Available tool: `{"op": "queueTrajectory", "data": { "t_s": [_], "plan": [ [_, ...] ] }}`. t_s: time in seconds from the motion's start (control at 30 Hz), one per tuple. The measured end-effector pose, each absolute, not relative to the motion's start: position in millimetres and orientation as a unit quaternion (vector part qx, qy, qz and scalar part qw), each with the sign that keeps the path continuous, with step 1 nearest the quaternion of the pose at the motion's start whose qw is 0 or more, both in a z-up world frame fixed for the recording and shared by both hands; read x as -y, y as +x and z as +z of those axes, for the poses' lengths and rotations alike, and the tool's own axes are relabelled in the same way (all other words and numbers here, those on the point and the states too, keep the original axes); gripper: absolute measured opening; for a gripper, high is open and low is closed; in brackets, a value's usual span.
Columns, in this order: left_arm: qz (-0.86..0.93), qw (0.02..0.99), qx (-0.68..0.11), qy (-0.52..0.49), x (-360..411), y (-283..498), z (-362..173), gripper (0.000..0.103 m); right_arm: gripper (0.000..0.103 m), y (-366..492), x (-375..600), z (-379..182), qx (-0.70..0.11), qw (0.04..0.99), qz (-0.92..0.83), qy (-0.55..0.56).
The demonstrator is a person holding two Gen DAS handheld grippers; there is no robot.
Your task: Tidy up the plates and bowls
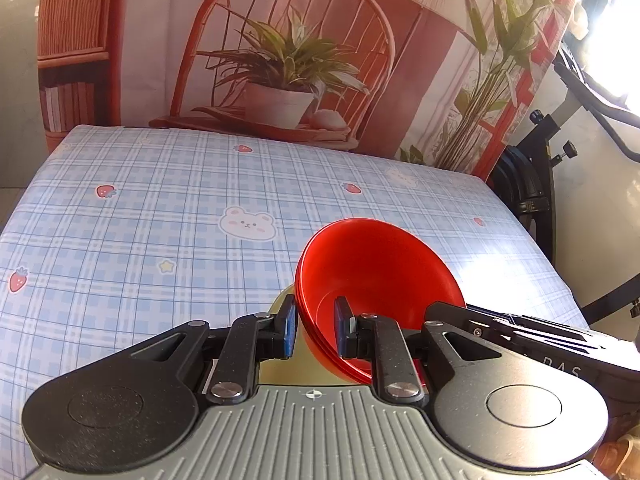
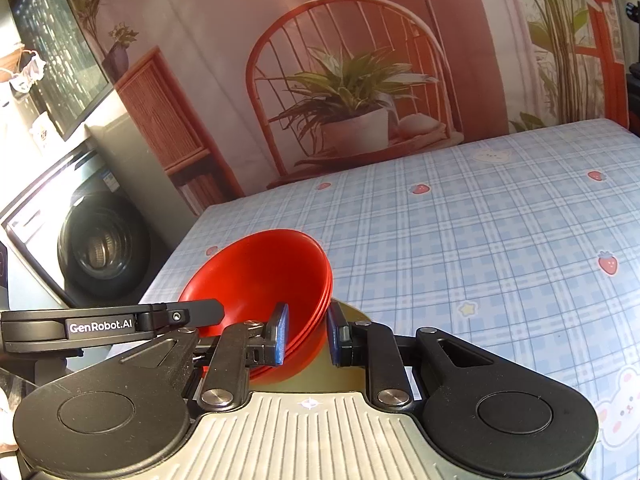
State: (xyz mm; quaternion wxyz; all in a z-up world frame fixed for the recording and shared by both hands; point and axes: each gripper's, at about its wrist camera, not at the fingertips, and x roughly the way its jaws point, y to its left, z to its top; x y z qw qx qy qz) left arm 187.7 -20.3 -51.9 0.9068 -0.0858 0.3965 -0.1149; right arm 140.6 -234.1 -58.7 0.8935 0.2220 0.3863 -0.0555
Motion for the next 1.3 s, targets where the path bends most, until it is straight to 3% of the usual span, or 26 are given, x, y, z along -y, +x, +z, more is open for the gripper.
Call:
{"op": "queueTrajectory", "data": {
  "t_s": [1.3],
  "plan": [
    [-0.094,0.9,-0.423,-0.052,28,174,-80,0.021,0.02,142,224,-87,-0.424,0.882,-0.06,0.197]
  ]
}}
